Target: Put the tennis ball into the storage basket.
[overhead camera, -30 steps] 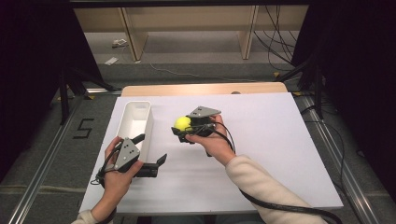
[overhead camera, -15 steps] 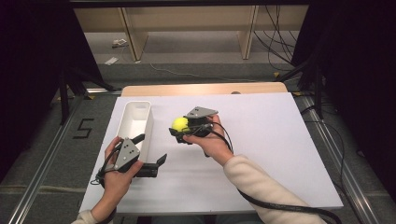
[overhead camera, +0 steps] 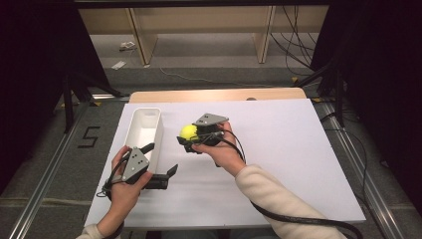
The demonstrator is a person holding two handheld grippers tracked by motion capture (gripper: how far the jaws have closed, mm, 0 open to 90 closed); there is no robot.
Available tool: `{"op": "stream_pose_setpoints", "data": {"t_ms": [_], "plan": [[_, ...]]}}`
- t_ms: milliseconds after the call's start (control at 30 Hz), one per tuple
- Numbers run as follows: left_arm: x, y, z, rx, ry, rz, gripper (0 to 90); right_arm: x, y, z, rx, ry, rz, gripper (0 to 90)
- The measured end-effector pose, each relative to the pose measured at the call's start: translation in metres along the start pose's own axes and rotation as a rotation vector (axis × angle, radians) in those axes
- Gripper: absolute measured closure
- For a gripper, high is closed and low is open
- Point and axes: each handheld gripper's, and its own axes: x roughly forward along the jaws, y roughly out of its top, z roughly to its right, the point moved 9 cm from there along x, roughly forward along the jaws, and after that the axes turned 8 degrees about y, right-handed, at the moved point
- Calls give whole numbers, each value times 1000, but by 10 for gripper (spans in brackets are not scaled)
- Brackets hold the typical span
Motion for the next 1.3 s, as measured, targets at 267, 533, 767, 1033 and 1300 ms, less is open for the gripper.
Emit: {"op": "stream_pose_setpoints", "data": {"t_ms": [267,533,767,1033,1300], "plan": [[0,0,0,-4,0,2,0,2,1,-1,4,3,5,266],[0,1,0,-4,1,5,0,4,3,-3,-3,5,-3,266],[0,1,0,-4,1,5,0,4,7,-5,-10,8,-3,266],[0,1,0,-3,0,4,0,8,9,-6,-17,8,-2,266],[-1,1,0,-3,1,4,0,12,13,-7,-25,10,-7,266]]}}
